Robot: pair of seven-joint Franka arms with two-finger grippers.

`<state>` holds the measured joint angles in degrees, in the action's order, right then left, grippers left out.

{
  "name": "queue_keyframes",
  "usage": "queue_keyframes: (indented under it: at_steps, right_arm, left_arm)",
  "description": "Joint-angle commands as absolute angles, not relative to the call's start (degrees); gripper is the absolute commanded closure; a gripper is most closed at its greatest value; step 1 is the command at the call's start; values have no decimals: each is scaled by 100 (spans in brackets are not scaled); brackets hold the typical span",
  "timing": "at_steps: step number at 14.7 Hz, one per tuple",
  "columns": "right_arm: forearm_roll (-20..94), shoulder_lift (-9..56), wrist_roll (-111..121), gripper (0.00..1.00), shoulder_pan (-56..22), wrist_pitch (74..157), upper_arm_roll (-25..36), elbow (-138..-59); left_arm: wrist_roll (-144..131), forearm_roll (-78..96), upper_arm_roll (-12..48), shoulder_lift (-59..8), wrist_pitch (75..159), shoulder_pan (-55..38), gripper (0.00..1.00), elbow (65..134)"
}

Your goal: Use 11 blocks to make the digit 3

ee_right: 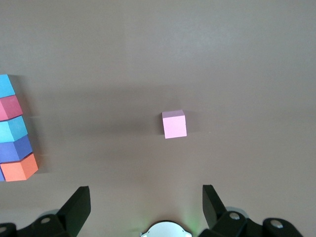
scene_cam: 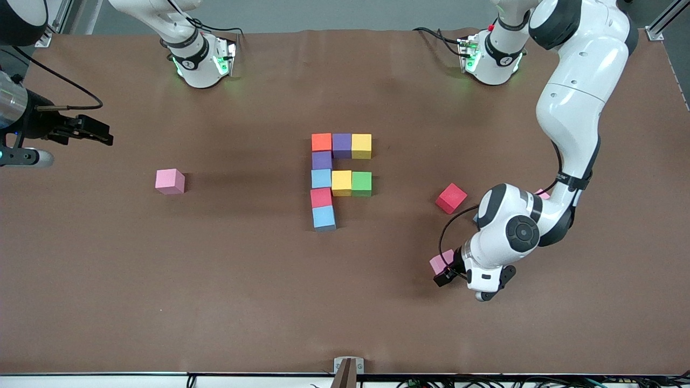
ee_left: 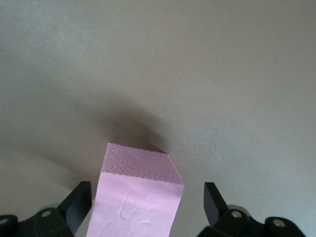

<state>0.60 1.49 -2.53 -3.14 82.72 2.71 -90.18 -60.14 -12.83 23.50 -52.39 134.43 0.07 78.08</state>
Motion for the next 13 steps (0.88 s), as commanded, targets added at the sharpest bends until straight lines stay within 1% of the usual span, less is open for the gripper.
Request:
queue_keyframes:
  at_steps: [1, 2, 3, 5, 7, 9, 12, 13]
  right_arm:
    - [34, 35, 16, 0, 60, 8305, 167, -8991]
    - [53, 53, 174, 0, 183, 8367, 167, -8991]
    - [53, 53, 228, 0, 211, 8489, 167, -8991]
    - [35, 53, 159, 0, 220, 8657, 167, -8922]
    - [53, 44, 176, 0, 438, 8605, 193, -8597]
    - [61, 44, 211, 0, 571, 8604, 193, -8482]
    - [53, 79, 228, 0, 580, 8596, 185, -8184]
    - [53, 97, 229, 0, 571, 8596, 185, -8148]
  left_arm:
    - [-5871, -1151, 2347, -5440, 13604, -70, 3, 7646]
    - [-5880, -1151, 2338, -5458, 13649, -79, 7, 7646]
    - [-5897, -1151, 2338, -5484, 13667, -88, 14, 7646]
    - [-5959, -1151, 2347, -5484, 13676, -132, 38, 7646]
    - [-6151, -1151, 2347, -5458, 13667, -211, 62, 7646]
    - [-6205, -1143, 2364, -5397, 13597, -246, 81, 7646]
    - [-6555, -1029, 2364, -5300, 13325, -456, 100, 7646]
    - [-6818, -994, 2364, -5230, 13211, -483, 100, 7646]
